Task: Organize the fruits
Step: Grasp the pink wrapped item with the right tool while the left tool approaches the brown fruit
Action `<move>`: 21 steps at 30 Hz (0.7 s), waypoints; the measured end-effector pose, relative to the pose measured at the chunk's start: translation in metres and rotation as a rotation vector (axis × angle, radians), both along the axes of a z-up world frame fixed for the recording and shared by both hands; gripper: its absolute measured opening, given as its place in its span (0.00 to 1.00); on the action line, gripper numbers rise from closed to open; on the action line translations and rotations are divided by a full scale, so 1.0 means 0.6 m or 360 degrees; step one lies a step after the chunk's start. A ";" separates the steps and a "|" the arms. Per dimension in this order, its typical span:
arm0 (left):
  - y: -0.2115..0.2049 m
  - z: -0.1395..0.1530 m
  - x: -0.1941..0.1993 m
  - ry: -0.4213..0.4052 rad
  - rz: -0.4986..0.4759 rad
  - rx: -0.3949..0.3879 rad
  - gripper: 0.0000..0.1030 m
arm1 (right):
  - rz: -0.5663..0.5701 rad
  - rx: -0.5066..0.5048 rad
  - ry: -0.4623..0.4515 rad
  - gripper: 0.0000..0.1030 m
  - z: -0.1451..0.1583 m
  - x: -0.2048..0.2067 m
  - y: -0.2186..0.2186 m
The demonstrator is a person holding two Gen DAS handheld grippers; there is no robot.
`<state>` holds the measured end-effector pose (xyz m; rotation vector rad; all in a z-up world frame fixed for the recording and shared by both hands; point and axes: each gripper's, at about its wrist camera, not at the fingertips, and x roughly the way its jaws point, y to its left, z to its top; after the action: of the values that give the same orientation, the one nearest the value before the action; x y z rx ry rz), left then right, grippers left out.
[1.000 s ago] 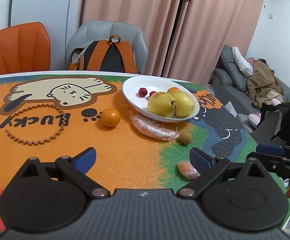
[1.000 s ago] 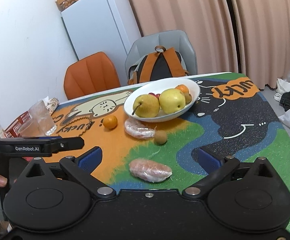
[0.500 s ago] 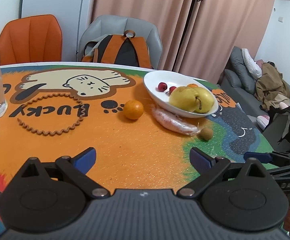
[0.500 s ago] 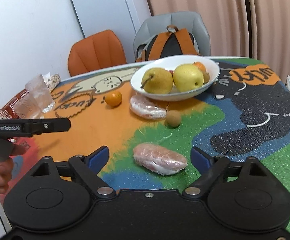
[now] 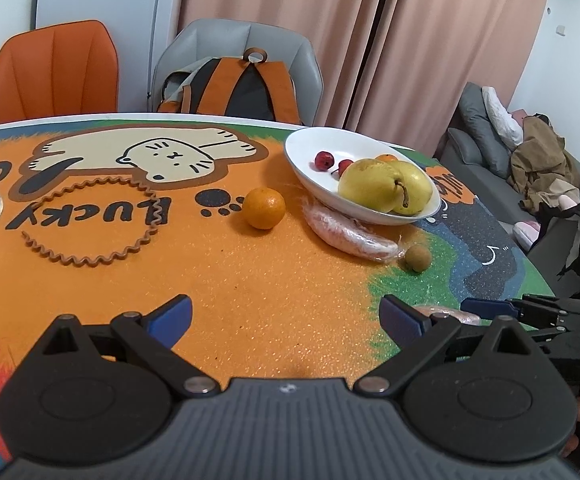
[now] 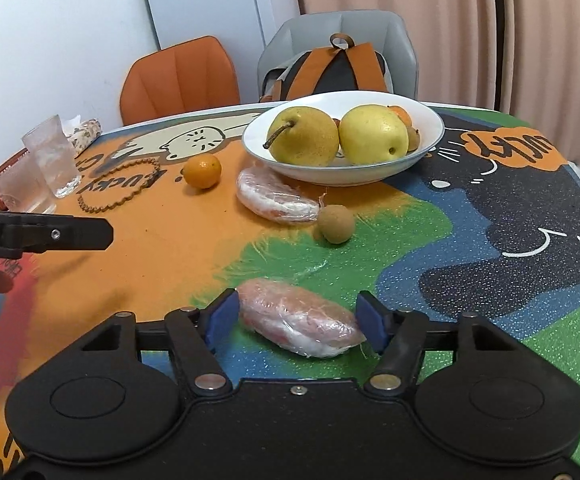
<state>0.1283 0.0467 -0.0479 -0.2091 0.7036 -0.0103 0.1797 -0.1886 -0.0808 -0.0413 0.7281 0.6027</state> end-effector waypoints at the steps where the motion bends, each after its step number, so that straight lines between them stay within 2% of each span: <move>1: -0.002 0.000 0.002 0.0001 -0.0003 0.0001 0.96 | -0.0003 -0.0002 0.0000 0.59 0.000 0.001 0.000; 10: -0.024 -0.001 0.018 0.0013 -0.0027 0.0014 0.96 | -0.0117 -0.0031 -0.0005 0.55 0.006 0.009 -0.025; 15: -0.033 -0.003 0.023 0.0022 -0.0036 0.0020 0.96 | -0.0084 -0.0011 0.0034 0.56 0.007 0.005 -0.034; 21: -0.035 -0.004 0.021 0.0020 -0.0040 0.0018 0.96 | 0.0044 0.0002 0.0051 0.70 0.010 -0.012 -0.027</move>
<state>0.1411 0.0258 -0.0502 -0.1897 0.7186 -0.0290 0.1723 -0.2046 -0.0745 -0.0406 0.7591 0.6317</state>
